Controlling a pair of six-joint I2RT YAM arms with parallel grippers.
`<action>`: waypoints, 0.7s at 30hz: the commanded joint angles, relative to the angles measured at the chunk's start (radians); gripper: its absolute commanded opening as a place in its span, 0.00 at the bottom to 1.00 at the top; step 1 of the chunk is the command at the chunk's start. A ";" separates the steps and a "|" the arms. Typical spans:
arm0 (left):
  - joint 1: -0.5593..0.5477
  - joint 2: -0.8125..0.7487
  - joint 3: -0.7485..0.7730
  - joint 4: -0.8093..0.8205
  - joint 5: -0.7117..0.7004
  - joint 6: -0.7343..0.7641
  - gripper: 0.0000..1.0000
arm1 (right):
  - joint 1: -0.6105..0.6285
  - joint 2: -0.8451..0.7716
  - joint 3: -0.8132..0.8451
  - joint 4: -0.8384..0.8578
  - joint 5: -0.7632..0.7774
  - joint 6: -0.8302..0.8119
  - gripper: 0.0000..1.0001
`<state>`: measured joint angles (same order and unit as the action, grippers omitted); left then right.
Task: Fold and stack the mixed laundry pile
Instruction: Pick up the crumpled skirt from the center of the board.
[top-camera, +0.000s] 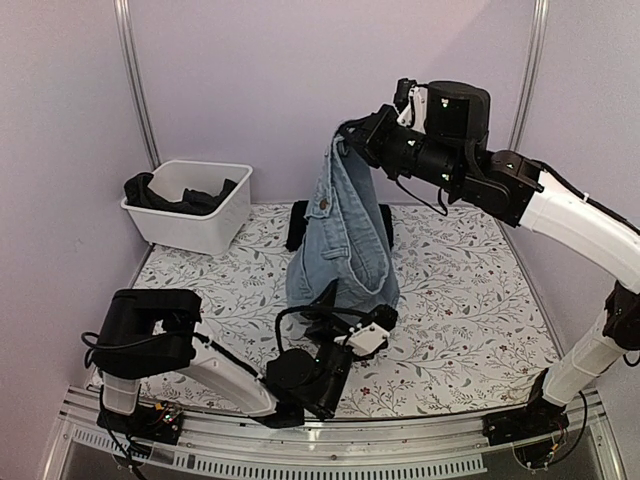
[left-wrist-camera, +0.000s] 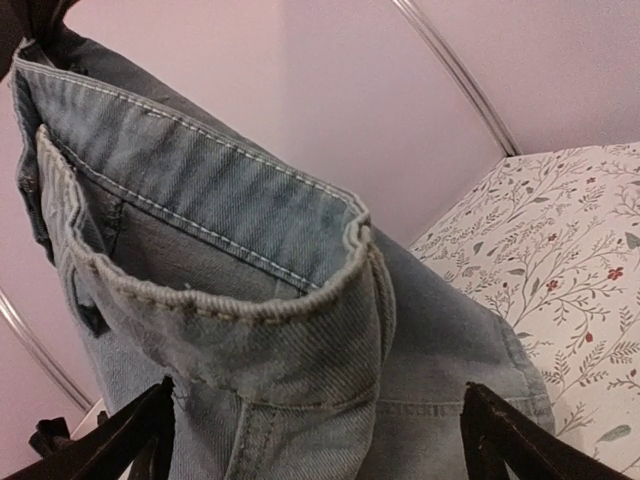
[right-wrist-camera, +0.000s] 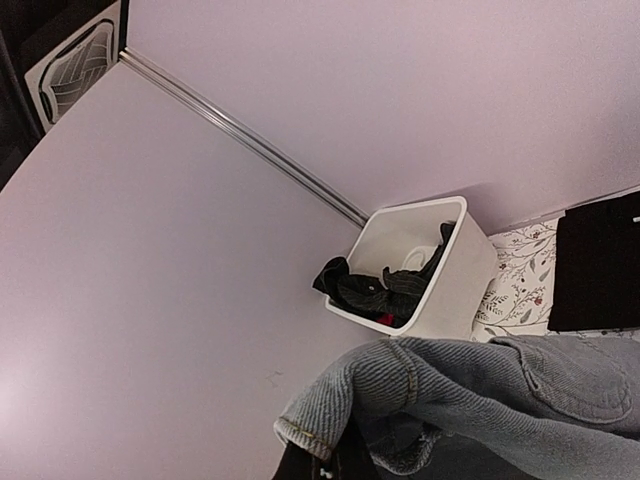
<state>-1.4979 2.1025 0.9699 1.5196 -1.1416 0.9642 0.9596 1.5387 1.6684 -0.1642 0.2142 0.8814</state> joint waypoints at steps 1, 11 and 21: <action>0.041 -0.011 0.022 0.321 -0.056 0.048 1.00 | 0.015 -0.005 0.005 0.115 0.033 0.031 0.00; 0.063 -0.093 0.013 0.320 -0.064 0.082 0.61 | 0.018 -0.040 -0.067 0.100 0.155 0.043 0.00; 0.016 -0.394 -0.166 0.309 -0.019 0.116 0.00 | -0.116 -0.211 -0.192 0.052 0.261 0.005 0.00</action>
<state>-1.4567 1.8236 0.8639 1.5261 -1.1877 1.0588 0.9203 1.4315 1.5021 -0.1444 0.4076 0.9085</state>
